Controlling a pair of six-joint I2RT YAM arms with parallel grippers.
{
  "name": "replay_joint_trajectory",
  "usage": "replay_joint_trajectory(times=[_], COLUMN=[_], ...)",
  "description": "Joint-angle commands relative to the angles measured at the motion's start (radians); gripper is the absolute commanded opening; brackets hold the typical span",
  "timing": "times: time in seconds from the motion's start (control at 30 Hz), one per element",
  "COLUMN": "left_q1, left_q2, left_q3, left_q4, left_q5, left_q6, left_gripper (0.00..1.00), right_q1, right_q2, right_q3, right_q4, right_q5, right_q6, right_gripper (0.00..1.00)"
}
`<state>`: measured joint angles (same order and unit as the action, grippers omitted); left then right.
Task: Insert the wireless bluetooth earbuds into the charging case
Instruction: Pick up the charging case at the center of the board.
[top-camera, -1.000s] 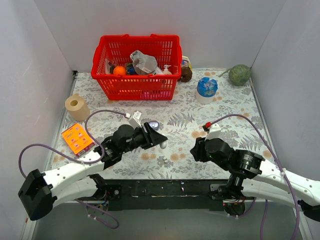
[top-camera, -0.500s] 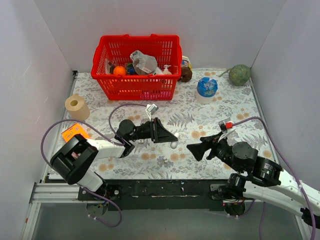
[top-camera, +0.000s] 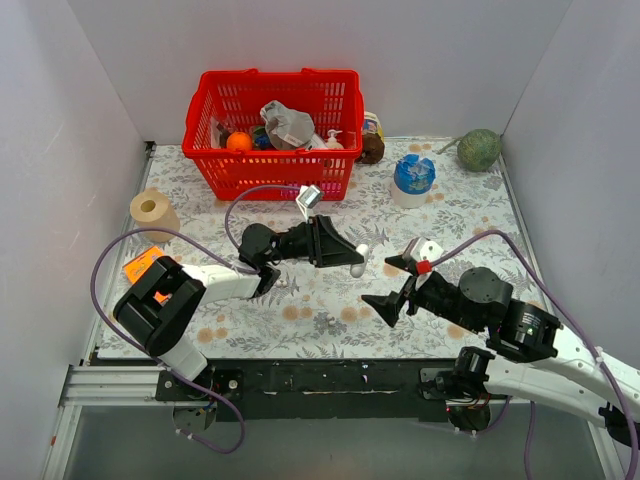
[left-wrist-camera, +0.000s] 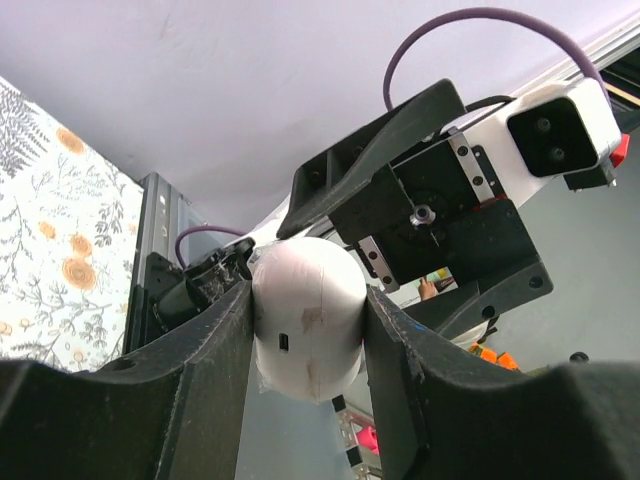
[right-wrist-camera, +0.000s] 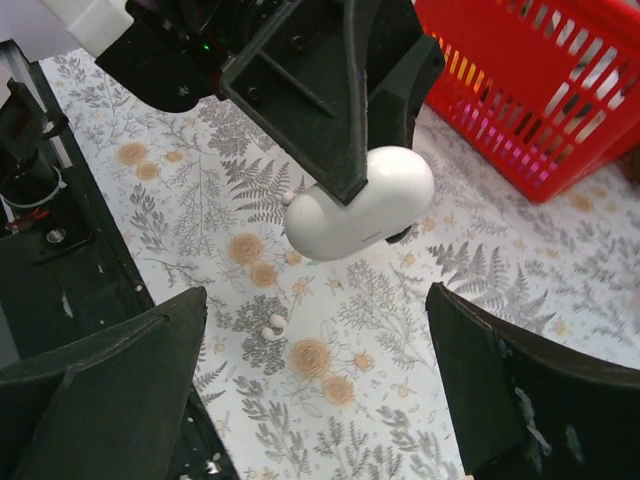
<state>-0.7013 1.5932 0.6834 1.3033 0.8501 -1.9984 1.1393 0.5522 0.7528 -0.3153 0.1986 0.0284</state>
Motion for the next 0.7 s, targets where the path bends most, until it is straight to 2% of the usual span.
replay_joint_trajectory(times=[0.0,0.07,0.2,0.27,0.37,0.5,0.57,0.6,0.67], left_q1=[0.010,0.010,0.010,0.010,0.011,0.025,0.031,0.034,0.036], left_q2=[-0.016,-0.021,-0.038,-0.051,-0.078,-0.133,-0.125,-0.116,-0.095], left_q3=[0.062,0.071,0.068,0.068,0.067,0.064,0.076,0.083,0.087], left_q4=[0.261,0.245,0.217,0.203,0.148,0.076,0.105,0.125,0.174], left_q5=[0.010,0.026,0.049,0.059,0.089,0.102,0.128,0.135,0.153], left_q6=[-0.622,-0.632,-0.626,-0.616,-0.545,-0.459,-0.476,-0.506,-0.542], left_gripper=[0.00,0.00,0.00,0.00,0.00,0.00,0.00,0.00,0.00], right_q1=[0.002,0.002,0.002,0.002,0.002,0.000,0.000,0.002,0.002], right_q2=[-0.026,-0.043,-0.150,-0.138,-0.095,-0.037,0.001,0.024,0.006], right_q3=[0.048,0.030,-0.102,-0.089,-0.063,-0.008,0.036,0.037,-0.024], right_q4=[0.099,0.128,0.306,0.280,0.295,0.274,0.211,0.211,0.293], right_q5=[-0.062,-0.060,-0.084,-0.067,-0.012,0.050,-0.008,-0.086,-0.119], right_q6=[-0.208,-0.281,-0.439,-0.485,-0.435,-0.203,-0.174,-0.200,-0.246], right_gripper=[0.98,0.98,0.98,0.98,0.98,0.98,0.97,0.95,0.91])
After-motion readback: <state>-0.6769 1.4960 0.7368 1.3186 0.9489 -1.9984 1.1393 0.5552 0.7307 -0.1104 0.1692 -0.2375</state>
